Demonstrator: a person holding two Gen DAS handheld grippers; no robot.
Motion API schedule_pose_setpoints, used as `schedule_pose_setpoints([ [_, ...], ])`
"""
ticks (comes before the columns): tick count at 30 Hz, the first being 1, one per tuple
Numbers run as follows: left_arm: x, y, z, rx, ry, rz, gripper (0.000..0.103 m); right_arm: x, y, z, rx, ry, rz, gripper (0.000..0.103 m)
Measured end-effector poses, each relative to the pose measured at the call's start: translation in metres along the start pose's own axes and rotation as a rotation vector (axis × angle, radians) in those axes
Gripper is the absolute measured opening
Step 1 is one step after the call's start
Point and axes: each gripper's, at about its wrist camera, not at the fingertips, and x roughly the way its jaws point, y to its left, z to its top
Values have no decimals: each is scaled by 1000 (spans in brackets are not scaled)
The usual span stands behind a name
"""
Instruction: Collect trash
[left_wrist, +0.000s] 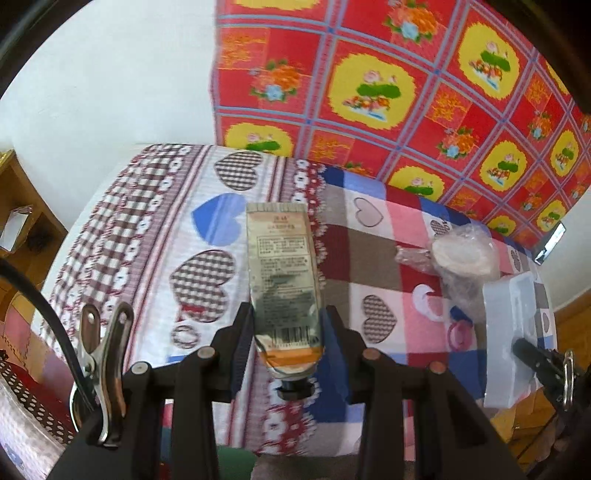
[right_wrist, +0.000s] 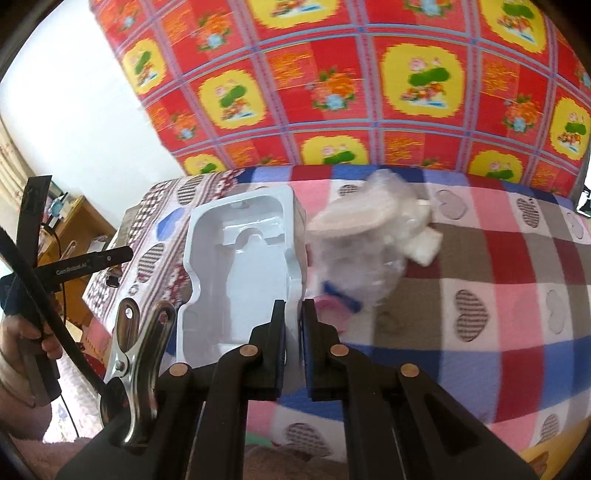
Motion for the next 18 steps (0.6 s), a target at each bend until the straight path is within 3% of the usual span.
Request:
schedule_pose_setpoints([
  [11,-34,77,-23,1,-36,21,39,19,80,-15,-23,15,53,9],
  [18,-47,128,-31,-62,-36,39,39,39,134,-16,-89,45,101,9],
])
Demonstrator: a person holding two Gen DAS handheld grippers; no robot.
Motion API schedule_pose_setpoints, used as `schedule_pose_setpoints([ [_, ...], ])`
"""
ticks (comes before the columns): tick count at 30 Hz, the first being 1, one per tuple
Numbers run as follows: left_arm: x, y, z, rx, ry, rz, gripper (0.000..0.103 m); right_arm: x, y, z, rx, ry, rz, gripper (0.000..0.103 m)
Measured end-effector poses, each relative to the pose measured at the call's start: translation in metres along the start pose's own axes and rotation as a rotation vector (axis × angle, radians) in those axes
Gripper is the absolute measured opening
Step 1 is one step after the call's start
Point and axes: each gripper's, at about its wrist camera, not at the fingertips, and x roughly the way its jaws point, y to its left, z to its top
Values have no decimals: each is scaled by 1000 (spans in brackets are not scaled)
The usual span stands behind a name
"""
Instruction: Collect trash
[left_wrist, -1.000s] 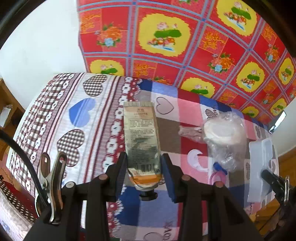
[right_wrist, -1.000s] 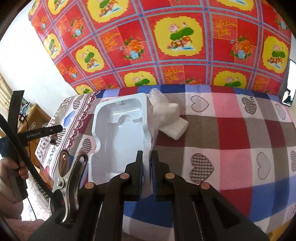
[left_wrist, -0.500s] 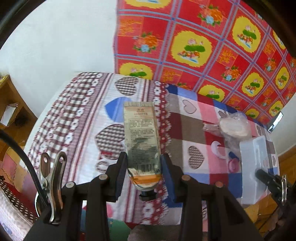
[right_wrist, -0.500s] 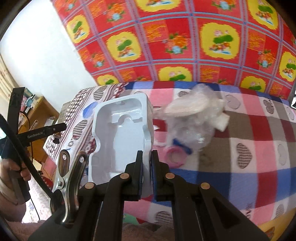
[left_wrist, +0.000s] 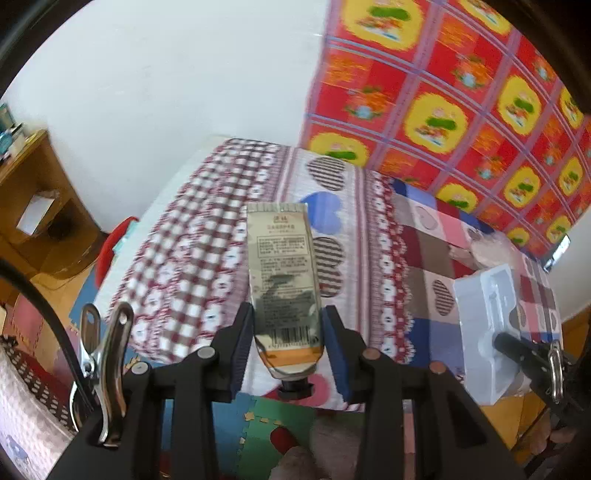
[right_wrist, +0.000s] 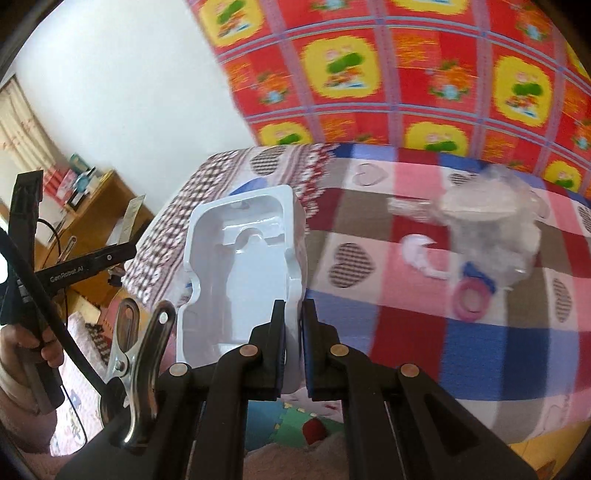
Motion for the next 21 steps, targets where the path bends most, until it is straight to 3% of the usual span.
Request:
schedule_pose_setpoints([
  [10,-4,80,13,-117,2,41,39,39,60,30,-100,26,55,9],
  [21,18,169,47,-159,14,87,39,108,127,83,-153,37,116,9],
])
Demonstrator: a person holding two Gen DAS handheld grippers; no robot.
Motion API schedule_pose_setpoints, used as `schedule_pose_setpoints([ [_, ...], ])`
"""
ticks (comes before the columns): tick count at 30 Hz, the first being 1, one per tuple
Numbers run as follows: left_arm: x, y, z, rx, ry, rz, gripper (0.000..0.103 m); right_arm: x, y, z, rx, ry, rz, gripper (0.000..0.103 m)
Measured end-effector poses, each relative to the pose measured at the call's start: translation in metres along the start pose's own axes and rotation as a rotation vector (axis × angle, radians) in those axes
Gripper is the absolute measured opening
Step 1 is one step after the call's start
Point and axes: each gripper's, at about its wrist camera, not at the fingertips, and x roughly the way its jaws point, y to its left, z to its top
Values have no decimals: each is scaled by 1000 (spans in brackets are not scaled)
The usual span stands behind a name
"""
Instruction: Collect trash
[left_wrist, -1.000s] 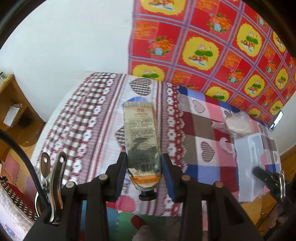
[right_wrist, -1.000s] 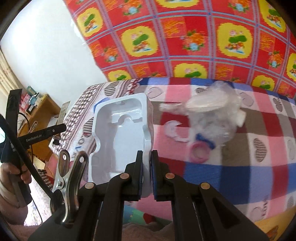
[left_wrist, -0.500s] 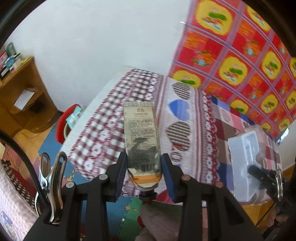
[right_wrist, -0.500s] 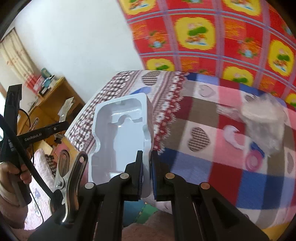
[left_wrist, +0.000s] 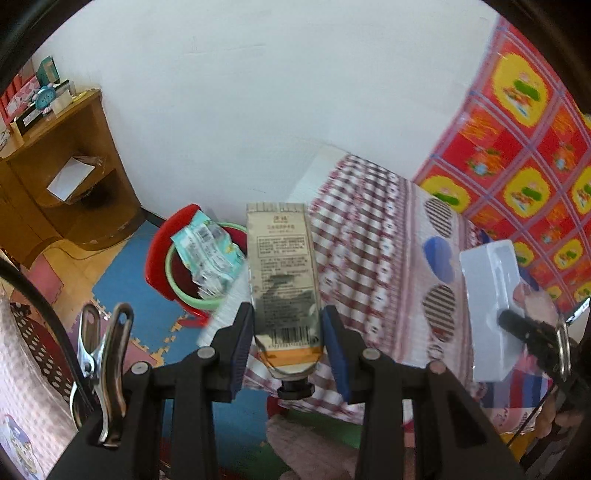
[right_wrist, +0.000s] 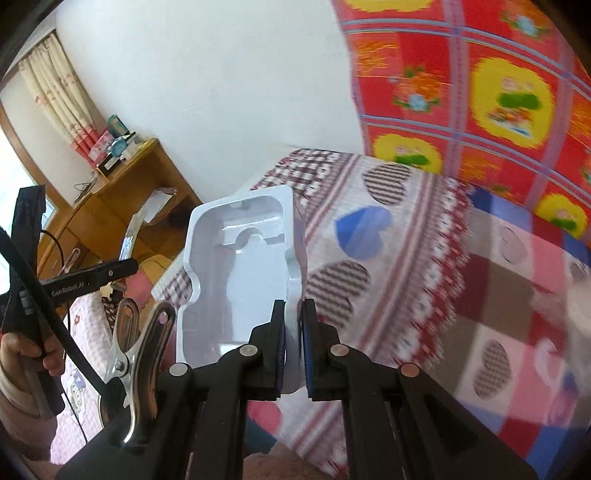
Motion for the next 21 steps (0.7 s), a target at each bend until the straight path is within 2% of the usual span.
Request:
schedule_pose_setpoints([
  [10,38,68,40,-36,42,29,39,64,36,52,-12,-3,35,9],
  [16,75,101,58,-72,83,4,39,89,46,62,2,45,25,9],
  [21,112,117,72,-50,116,-20,39,96,49,67,40,29,7,9],
])
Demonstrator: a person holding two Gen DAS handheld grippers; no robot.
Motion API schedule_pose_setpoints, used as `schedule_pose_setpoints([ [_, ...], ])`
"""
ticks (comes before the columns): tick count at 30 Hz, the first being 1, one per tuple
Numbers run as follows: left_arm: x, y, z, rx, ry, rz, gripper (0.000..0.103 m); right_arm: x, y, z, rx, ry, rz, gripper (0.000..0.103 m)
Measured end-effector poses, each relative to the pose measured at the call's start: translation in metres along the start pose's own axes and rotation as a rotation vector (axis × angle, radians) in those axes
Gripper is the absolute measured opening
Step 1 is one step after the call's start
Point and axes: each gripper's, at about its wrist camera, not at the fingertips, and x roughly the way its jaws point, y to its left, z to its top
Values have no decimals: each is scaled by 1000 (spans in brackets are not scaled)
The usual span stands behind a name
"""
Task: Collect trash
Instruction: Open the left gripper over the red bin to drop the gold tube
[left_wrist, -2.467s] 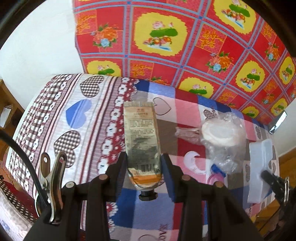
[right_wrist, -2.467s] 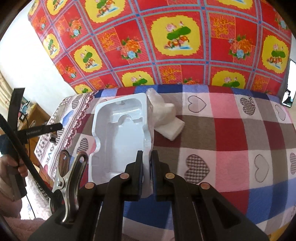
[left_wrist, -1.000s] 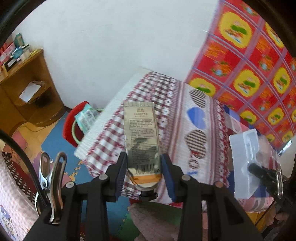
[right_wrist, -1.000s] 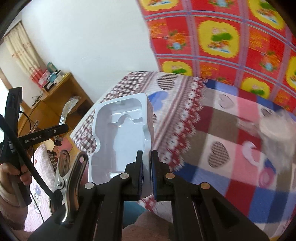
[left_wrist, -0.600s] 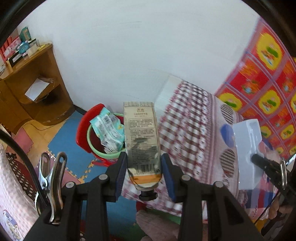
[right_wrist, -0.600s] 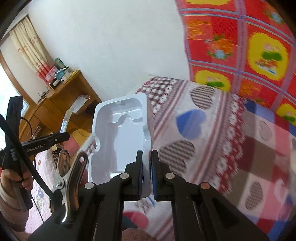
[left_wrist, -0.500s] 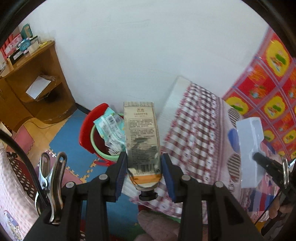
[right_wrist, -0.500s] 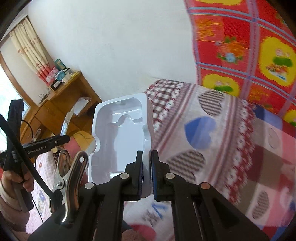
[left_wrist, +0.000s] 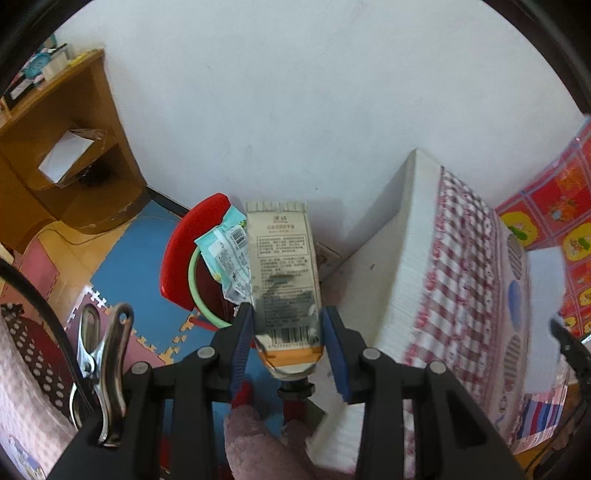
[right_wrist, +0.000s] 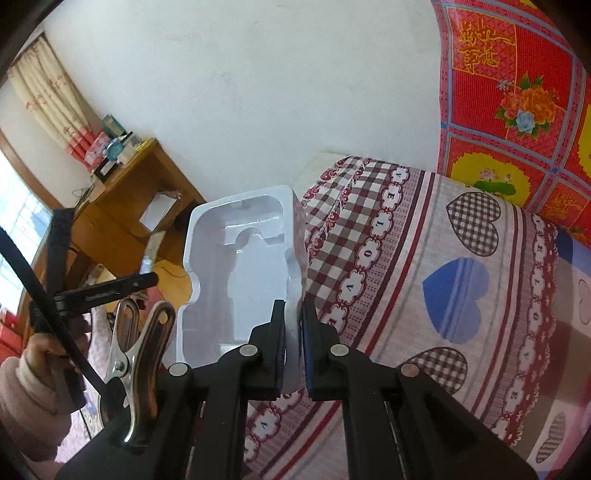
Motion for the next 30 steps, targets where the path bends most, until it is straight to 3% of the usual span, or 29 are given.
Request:
schedule_pose_setpoints([
  [14,137,24,42,220,85,-53,39,27,0,12,222,-63,-153,9],
  [30,313,43,14,366,248,-75,39,60,1,5,364,-51,-302,9],
])
